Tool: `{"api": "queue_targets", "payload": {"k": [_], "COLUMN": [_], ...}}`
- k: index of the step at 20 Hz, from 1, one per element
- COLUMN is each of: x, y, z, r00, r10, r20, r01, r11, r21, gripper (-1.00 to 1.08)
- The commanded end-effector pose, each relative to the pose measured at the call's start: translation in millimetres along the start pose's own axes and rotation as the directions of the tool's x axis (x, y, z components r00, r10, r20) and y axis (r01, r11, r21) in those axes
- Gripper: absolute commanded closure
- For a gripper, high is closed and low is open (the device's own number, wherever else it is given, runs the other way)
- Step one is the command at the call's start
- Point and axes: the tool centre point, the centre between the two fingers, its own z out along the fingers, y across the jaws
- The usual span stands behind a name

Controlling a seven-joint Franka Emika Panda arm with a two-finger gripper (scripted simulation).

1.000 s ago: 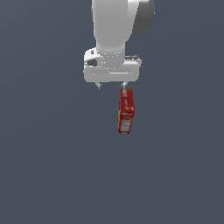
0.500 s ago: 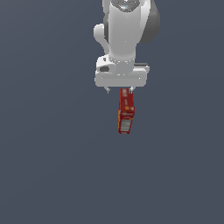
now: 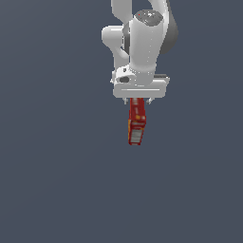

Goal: Pick up the object and move it to a goal position.

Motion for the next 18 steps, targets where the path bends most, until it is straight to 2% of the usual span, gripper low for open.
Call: {"api": "queue_targets", "payload": {"k": [1,8,18], "x": [-1.0,-1.0,-1.8], "y": [-2.7,-2.3,-3.0], "z": [2.2,8.7,47.8], "r00": [1.0,1.0,1.0], "r10": [0.003,0.001,0.002], "r20": [-0.004,-0.002,-0.003], "r01": [-0.003,-0.001,-0.002], "r11": [1.0,1.0,1.0], "r21": [0.0,0.0,0.0], "gripper": [-0.92,-0.92,-0.92]}}
